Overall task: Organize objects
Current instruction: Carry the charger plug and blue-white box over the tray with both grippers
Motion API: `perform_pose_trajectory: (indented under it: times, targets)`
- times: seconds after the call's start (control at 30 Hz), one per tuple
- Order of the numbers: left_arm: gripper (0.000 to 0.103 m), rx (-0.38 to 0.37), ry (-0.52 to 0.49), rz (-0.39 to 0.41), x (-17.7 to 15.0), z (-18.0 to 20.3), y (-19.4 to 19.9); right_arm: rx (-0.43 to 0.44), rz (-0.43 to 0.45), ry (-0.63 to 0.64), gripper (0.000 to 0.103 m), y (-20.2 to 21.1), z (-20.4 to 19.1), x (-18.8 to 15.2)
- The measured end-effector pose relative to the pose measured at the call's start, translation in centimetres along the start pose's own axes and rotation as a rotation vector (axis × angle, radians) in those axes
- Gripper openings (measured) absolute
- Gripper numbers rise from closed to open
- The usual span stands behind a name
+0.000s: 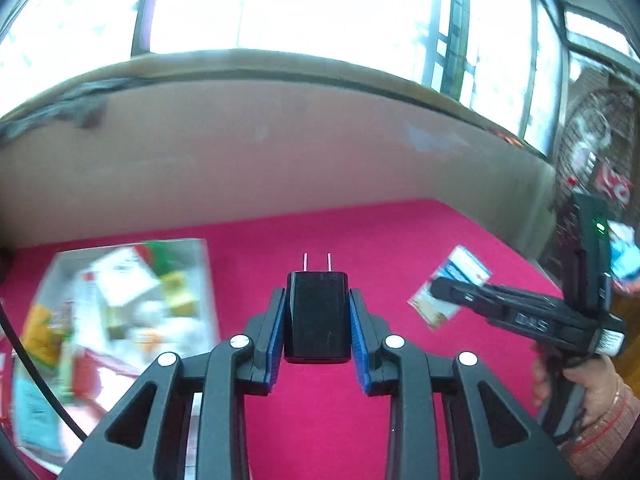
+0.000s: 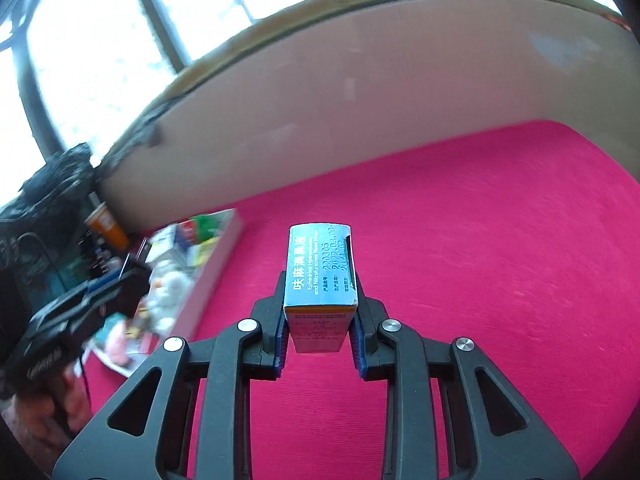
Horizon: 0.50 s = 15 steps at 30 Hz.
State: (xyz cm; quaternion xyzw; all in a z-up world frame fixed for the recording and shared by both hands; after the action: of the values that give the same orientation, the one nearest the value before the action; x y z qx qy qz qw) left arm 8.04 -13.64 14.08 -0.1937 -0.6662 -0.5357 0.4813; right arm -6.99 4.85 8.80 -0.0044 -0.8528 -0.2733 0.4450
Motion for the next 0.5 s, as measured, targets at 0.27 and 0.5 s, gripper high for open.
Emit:
perform_pose_trajectory:
  times: [0.27, 0.5]
  targets:
    - [0.029, 0.208, 0.162, -0.011, -0.5, -12.7, 1.5, 0.170, -0.124, 0.142, 0.024, -6.1, -9.3, 0.6]
    - [0.029, 0.321, 0.197, -0.034, -0.4, -19.2, 1.2, 0.271, -0.211, 0.236, 0.024, -13.2, -17.0, 1.5]
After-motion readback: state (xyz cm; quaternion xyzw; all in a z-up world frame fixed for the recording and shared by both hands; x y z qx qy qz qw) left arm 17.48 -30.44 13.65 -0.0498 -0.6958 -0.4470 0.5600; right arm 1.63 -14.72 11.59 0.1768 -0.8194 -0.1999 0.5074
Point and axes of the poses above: each gripper's, at about its wrist camera, not at the fingertips, and y roughly against the way its jaws point, z to its right, x to its top, the point moved 1 cm from there along -y, roughly the way its jaws point, and after that the axes turned 10 degrees about x, right-handed, at the moved point
